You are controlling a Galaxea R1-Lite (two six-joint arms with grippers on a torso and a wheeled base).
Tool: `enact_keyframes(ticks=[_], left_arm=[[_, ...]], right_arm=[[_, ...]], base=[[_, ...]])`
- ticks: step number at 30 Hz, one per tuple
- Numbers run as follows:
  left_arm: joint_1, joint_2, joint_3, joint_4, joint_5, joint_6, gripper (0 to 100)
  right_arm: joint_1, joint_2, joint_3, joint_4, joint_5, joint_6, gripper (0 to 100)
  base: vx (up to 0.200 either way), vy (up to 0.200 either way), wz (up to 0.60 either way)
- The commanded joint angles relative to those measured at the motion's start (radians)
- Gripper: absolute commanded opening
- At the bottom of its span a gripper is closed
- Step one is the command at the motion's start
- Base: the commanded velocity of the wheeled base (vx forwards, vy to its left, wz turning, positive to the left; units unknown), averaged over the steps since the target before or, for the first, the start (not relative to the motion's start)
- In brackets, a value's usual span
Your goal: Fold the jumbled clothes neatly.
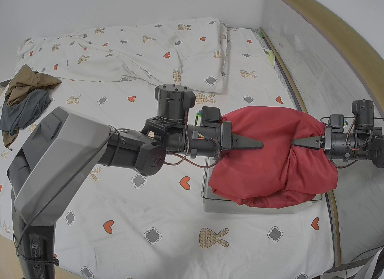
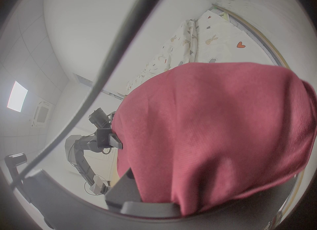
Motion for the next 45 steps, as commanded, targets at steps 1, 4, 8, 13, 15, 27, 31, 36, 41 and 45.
enact_keyframes(ticks=[1, 4, 8, 13, 15, 27, 31, 36, 41, 45], left_arm=[[0.003, 0.026, -0.017, -0.001, 0.0, 0.06, 0], [0.007, 0.036, -0.021, 0.002, 0.0, 0.074, 0], [0.012, 0.048, -0.018, 0.002, 0.0, 0.074, 0], [0.021, 0.049, -0.017, 0.002, 0.0, 0.074, 0], [0.03, 0.049, -0.018, 0.002, 0.0, 0.074, 0], [0.039, 0.06, -0.011, 0.002, 0.0, 0.074, 0], [0.039, 0.071, -0.012, 0.002, 0.0, 0.076, 100], [0.039, 0.069, -0.012, 0.006, 0.0, 0.074, 100], [0.041, 0.059, -0.015, 0.042, 0.0, 0.08, 100], [0.046, 0.043, -0.015, 0.055, 0.0, 0.08, 100]], right_arm=[[0.005, 0.015, -0.007, 0.0, 0.001, 0.001, 0], [0.008, 0.015, -0.011, 0.0, 0.001, 0.001, 0], [0.013, 0.015, -0.011, 0.0, 0.002, 0.001, 0], [0.021, 0.026, -0.008, 0.0, 0.002, 0.001, 0], [0.028, 0.035, -0.01, 0.0, 0.001, 0.001, 0], [0.038, 0.077, -0.008, 0.0, 0.001, -0.002, 0], [0.03, 0.084, -0.011, 0.0, 0.002, -0.002, 0], [0.027, 0.084, -0.011, 0.0, 0.002, -0.002, 0], [0.028, 0.091, -0.011, 0.0, 0.002, -0.002, 0], [0.031, 0.114, -0.013, -0.001, 0.001, -0.002, 0]], base=[[0.0, 0.0, 0.0], [0.0, 0.0, 0.0], [0.0, 0.0, 0.0], [0.0, 0.0, 0.0], [0.0, 0.0, 0.0], [0.0, 0.0, 0.0], [0.0, 0.0, 0.0], [0.0, 0.0, 0.0], [0.0, 0.0, 0.0], [0.0, 0.0, 0.0]])
